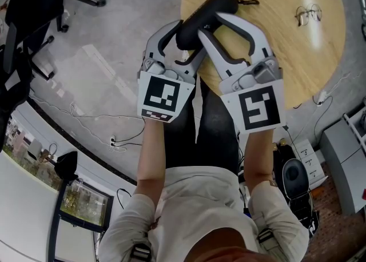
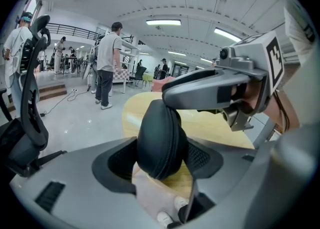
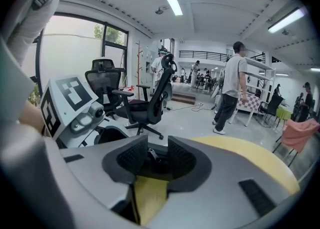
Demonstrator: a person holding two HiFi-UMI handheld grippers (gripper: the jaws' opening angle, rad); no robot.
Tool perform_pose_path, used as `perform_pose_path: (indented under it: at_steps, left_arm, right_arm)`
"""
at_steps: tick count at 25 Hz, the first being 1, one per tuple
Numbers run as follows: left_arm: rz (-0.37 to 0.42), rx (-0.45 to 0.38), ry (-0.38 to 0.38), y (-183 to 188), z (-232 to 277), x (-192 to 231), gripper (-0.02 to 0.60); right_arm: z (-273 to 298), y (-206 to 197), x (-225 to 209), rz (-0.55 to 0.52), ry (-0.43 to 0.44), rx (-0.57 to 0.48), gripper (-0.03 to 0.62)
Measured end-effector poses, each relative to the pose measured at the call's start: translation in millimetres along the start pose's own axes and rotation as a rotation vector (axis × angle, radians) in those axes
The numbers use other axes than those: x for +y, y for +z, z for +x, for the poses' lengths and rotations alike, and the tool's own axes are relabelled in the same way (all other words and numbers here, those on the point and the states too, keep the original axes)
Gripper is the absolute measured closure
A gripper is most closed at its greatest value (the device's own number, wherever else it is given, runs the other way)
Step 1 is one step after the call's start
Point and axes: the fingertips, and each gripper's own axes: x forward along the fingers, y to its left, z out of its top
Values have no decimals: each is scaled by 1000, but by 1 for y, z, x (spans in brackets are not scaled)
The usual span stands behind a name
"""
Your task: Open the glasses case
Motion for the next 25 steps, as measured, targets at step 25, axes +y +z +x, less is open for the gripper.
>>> perform_pose_path:
  at_steps: [25]
  left_arm:
    - [-8, 2, 18, -6, -1, -5, 287]
  right_arm:
    - [-2, -5, -16, 2, -24, -15, 448]
